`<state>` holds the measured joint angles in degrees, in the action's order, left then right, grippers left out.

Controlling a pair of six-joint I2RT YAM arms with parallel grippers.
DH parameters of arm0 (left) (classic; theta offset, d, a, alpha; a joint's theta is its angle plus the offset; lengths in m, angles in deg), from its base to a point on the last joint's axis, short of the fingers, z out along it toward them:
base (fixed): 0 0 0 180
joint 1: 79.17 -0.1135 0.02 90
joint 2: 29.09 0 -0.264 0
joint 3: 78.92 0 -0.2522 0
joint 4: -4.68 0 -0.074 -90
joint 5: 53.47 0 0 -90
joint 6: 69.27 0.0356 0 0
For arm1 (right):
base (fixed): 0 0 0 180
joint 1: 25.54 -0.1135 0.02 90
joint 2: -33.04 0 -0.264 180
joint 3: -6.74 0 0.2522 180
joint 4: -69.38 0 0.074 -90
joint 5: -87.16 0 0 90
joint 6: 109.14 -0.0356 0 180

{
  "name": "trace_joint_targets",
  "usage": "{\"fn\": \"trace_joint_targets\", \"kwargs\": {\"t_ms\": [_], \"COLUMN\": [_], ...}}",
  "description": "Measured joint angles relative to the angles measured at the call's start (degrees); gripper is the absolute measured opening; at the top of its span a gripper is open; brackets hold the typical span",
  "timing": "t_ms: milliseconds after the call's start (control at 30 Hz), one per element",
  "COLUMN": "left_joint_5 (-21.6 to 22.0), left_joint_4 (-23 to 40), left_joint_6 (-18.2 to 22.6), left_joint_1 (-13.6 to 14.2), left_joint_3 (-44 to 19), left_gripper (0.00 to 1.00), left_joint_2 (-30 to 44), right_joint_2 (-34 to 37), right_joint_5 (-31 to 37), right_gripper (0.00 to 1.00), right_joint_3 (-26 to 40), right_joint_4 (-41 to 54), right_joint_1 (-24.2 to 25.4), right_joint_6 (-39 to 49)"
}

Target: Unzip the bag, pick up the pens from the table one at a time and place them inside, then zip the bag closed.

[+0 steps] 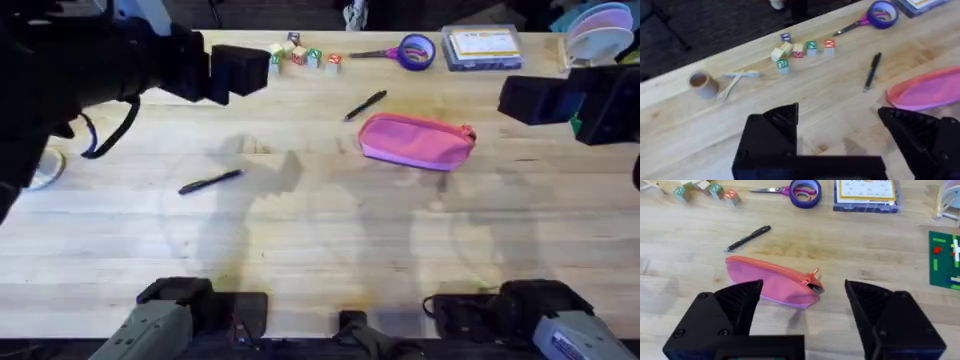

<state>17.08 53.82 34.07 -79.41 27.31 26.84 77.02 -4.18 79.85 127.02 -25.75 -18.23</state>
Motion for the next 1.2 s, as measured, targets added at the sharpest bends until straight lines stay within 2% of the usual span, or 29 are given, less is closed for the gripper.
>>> {"fn": "trace_joint_targets", "kwargs": {"t_ms": [200, 500, 633, 733, 867, 1200], "left_joint_5": [-8.52, -22.46, -28.09, -31.19, -32.94, -33.96], "left_joint_4": [0.02, 0.08, 0.04, 0.0, 0.0, -0.07], "left_joint_6": [10.11, 30.53, 37.08, 39.9, 41.53, 42.46], "left_joint_1": [0.01, 0.01, 0.01, 0.01, 0.01, 0.01], "left_joint_3": [0.0, 0.0, 0.0, 0.0, 0.0, 0.0], "left_gripper": [0.993, 0.993, 0.993, 0.993, 0.993, 0.993], "left_joint_2": [0.01, 1.98, 4.38, 6.45, 8.67, 10.06], "right_joint_2": [0.0, 0.0, 0.0, 0.0, 0.0, 0.0], "right_joint_5": [0.0, 0.0, 0.0, 0.0, -0.01, 0.0], "right_gripper": [0.997, 0.998, 0.998, 0.998, 0.998, 0.998], "right_joint_3": [0.0, 0.0, 0.0, 0.0, 0.0, 0.0], "right_joint_4": [0.0, 0.0, 0.0, 0.0, 0.0, 0.0], "right_joint_1": [0.0, 0.0, 0.0, 0.0, 0.0, 0.0], "right_joint_6": [0.0, 0.0, 0.04, 0.02, 0.03, 0.02]}}
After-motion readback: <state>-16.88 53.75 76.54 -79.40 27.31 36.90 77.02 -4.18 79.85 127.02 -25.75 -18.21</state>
